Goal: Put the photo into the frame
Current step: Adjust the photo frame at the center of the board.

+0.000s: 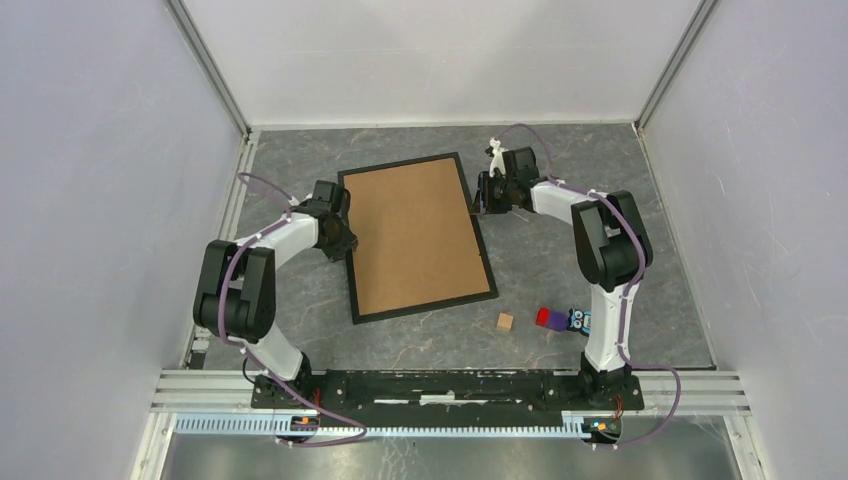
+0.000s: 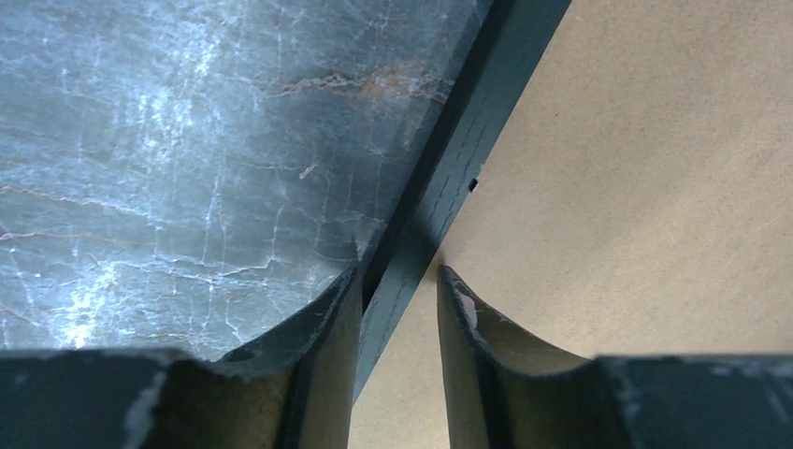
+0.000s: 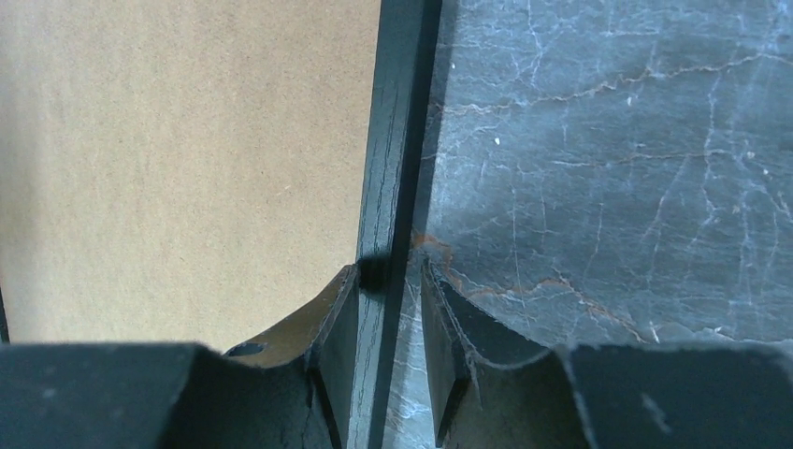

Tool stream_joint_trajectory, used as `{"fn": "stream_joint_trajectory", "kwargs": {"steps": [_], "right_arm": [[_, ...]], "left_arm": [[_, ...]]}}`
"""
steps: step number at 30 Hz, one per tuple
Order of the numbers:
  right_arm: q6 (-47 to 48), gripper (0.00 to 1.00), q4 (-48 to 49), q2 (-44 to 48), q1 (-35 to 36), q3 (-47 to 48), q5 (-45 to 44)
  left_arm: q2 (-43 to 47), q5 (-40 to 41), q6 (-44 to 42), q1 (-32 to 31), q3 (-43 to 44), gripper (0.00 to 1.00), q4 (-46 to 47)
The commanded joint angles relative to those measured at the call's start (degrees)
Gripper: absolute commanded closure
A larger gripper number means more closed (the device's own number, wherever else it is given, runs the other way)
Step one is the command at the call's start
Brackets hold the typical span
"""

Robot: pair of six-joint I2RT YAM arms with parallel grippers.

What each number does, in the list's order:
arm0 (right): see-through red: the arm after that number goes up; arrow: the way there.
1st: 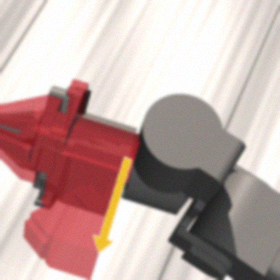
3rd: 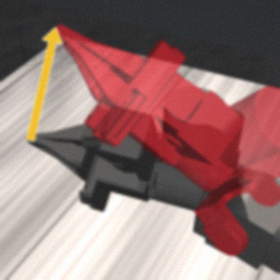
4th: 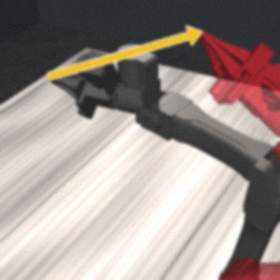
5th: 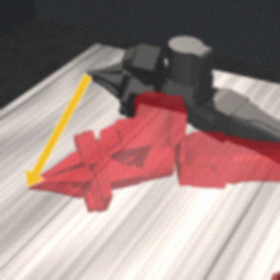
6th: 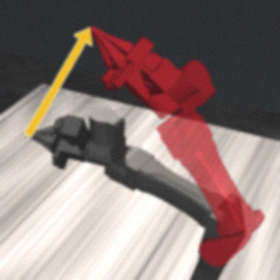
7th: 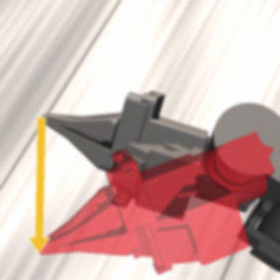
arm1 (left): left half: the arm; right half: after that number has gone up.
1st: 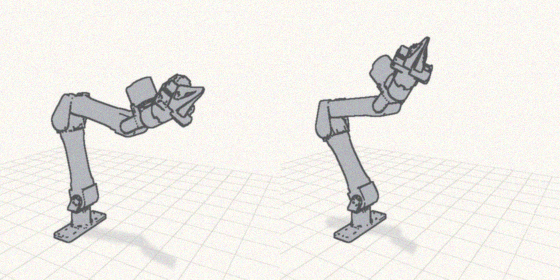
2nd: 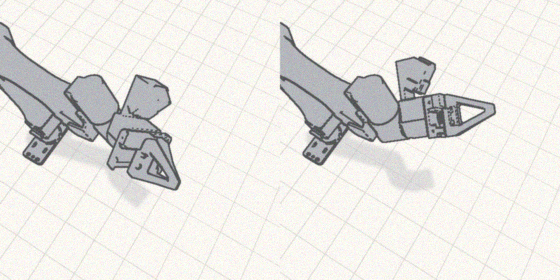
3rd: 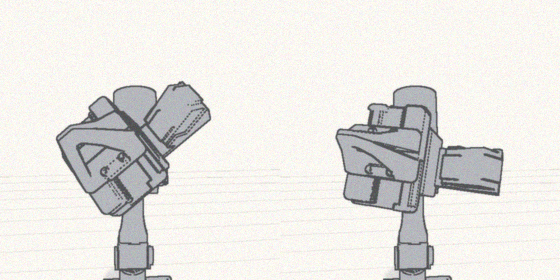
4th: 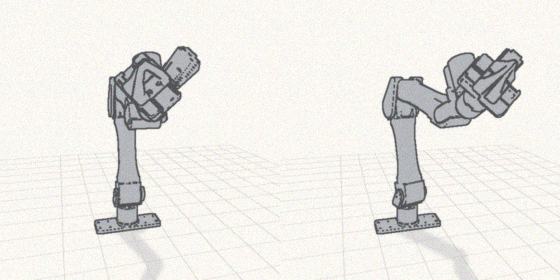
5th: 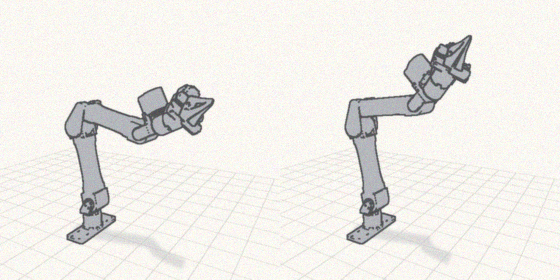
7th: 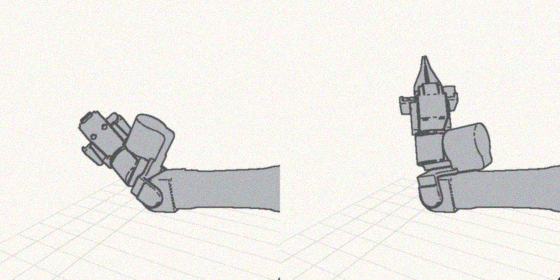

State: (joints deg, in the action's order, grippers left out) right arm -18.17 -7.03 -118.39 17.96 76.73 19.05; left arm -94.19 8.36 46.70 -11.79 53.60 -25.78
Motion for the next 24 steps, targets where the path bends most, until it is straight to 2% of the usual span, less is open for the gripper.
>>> {"fn": "stream_joint_trajectory", "kwargs": {"steps": [1,12,19,24], "right_arm": [[3.0,0.64,-3.6,-4.9,0.5,1.1,-2.7],[6.3,0.65,-12.1,-12.2,4.1,10.2,-8.0],[11.9,0.63,-20.2,-18.7,8.0,19.7,-8.9],[14.3,0.61,-21.3,-18.9,9.3,20.0,-5.0]], "left_arm": [[-6.1,-1.2,-1.4,0.4,1.0,0.61,-5.4],[-7.3,-0.1,-4.3,-0.4,2.3,0.88,-6.2],[-7.5,-0.3,-5.8,-0.8,2.8,0.91,-5.8],[-8.4,-0.7,-8.1,-2.4,3.8,0.93,-6.0]]}}
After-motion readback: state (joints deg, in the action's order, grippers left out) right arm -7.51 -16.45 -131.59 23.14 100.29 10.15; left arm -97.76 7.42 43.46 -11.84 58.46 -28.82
